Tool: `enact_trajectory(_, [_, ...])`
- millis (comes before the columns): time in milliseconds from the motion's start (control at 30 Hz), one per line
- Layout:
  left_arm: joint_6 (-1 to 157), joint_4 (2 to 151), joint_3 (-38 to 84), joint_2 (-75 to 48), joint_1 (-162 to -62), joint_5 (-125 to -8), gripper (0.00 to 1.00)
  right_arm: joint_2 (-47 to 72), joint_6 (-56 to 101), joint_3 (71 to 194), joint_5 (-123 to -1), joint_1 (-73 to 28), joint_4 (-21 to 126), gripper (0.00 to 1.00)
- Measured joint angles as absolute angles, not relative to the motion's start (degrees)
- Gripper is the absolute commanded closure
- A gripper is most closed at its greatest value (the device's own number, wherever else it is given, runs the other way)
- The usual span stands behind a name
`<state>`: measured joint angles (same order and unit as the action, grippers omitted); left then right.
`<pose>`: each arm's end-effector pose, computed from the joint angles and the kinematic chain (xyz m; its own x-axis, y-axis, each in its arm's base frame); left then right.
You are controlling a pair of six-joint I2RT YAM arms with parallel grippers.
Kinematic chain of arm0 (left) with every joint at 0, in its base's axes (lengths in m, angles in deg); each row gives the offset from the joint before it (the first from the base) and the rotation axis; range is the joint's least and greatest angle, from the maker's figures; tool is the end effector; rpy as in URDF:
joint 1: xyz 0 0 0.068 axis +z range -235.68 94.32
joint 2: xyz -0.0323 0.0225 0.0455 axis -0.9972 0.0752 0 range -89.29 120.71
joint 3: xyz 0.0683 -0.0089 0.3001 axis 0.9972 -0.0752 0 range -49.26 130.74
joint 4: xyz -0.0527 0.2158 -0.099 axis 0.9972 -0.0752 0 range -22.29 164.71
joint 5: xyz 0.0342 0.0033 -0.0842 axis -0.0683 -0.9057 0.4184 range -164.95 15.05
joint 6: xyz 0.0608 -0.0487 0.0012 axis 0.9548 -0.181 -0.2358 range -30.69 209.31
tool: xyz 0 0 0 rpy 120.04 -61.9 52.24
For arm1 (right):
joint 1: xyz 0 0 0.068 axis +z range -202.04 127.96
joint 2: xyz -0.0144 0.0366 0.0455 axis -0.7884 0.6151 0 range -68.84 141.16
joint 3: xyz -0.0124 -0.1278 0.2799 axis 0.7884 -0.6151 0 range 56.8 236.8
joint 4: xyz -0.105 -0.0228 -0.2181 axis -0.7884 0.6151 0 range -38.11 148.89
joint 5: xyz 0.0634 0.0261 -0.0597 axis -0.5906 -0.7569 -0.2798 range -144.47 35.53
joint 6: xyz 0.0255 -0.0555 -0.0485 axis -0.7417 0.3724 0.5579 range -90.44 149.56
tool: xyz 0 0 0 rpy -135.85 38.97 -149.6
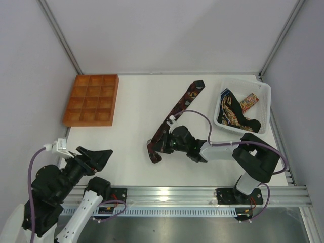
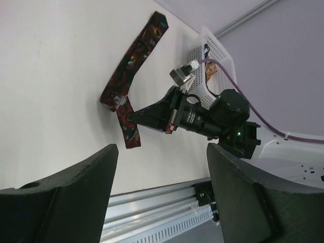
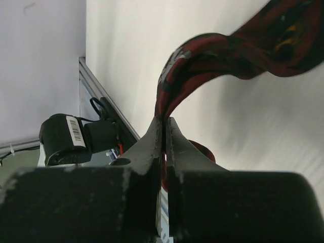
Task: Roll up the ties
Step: Move the tie to the center of the board, then flatten the tie
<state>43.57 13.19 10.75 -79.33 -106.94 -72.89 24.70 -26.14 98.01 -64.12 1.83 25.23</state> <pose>-0.0373 0.0120 0.3489 -0.4123 -0.6075 -0.6789 0.1431 0.6928 -0.7068 0.1972 0.2888 0.2108 -0.8753 0.1824 -0.4478 -0.2878 0.5478 0.7855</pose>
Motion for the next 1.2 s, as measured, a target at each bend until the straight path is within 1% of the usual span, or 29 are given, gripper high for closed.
enact_trajectory(33, [43.15, 12.75, 10.16, -79.20, -106.94, -72.71, 0.23, 24.96, -26.08, 98.01, -63.67, 2.55, 24.40, 0.98])
enact_trajectory(100, [42.11, 12.14, 8.63, -78.94, -106.94, -72.49, 0.23, 25.58, -25.75, 98.47, -62.97, 3.34, 23.83, 0.87])
enact_trajectory(133, [41.58, 11.77, 7.88, -78.79, -106.94, -72.25, 0.23, 26.06, -25.40, 98.93, -62.86, 3.64, 24.25, 0.71])
enact_trajectory(200, [40.55, 11.31, 6.46, -78.70, -106.94, -71.93, 0.23, 27.89, -23.74, 101.51, -62.99, 4.23, 27.33, 0.61])
enact_trajectory(233, [40.07, 10.96, 5.96, -78.65, -106.94, -71.88, 0.23, 28.92, -22.75, 103.00, -63.45, 4.58, 29.28, 0.51])
enact_trajectory(300, [39.46, 10.55, 5.65, -78.46, -106.94, -71.84, 0.23, 30.21, -20.63, 105.33, -64.87, 5.32, 33.19, 0.43])
enact_trajectory(333, [39.22, 10.50, 5.65, -78.35, -106.94, -71.86, 0.23, 30.27, -19.39, 105.71, -65.52, 5.67, 34.89, 0.32])
enact_trajectory(433, [39.05, 10.39, 5.65, -77.78, -106.94, -72.08, 0.22, 29.14, -15.83, 105.55, -66.46, 6.24, 40.73, 0.29])
enact_trajectory(600, [38.41, 10.33, 5.65, -75.14, -106.94, -72.93, 0.22, 20.40, -9.92, 104.46, -65.06, 4.89, 51.59, 0.27])
enact_trajectory(700, [38.22, 10.85, 5.22, -73.71, -106.94, -73.04, 0.22, 13.29, -6.56, 104.50, -64.82, 0.49, 55.18, 0.27])
enact_trajectory(767, [38.17, 11.70, 4.32, -72.84, -106.94, -72.65, 0.23, 10.10, -5.12, 104.59, -64.87, -2.92, 56.01, 0.29])
enact_trajectory(833, [38.17, 13.15, 2.49, -71.51, -106.94, -71.03, 0.25, 8.40, -4.00, 105.03, -65.09, -7.85, 56.53, 0.35])
enact_trajectory(867, [38.13, 13.98, 1.44, -70.87, -106.94, -70.00, 0.27, 8.31, -3.74, 105.29, -65.06, -10.02, 56.58, 0.36])
enact_trajectory(900, [37.97, 14.90, -0.05, -69.82, -106.94, -68.67, 0.27, 8.48, -3.74, 105.40, -65.13, -12.01, 56.36, 0.38])
enact_trajectory(1000, [36.71, 17.65, -5.32, -66.79, -106.96, -64.69, 0.28, 10.36, -3.85, 105.42, -65.68, -18.32, 53.95, 0.50])
enact_trajectory(1033, [36.20, 18.11, -6.83, -66.20, -106.96, -64.14, 0.30, 12.05, -3.80, 105.86, -65.70, -19.70, 52.93, 0.59])
enact_trajectory(1067, [35.81, 18.35, -7.81, -65.98, -106.96, -63.97, 0.30, 14.25, -3.59, 106.97, -65.92, -20.34, 51.99, 0.64])
enact_trajectory(1133, [35.11, 18.63, -9.32, -66.20, -106.96, -64.04, 0.31, 20.44, -3.48, 111.28, -66.97, -20.55, 51.02, 0.67])
enact_trajectory(1200, [34.37, 19.90, -10.48, -66.41, -107.01, -63.60, 0.32, 27.89, -3.37, 117.51, -68.28, -20.42, 49.84, 0.67])
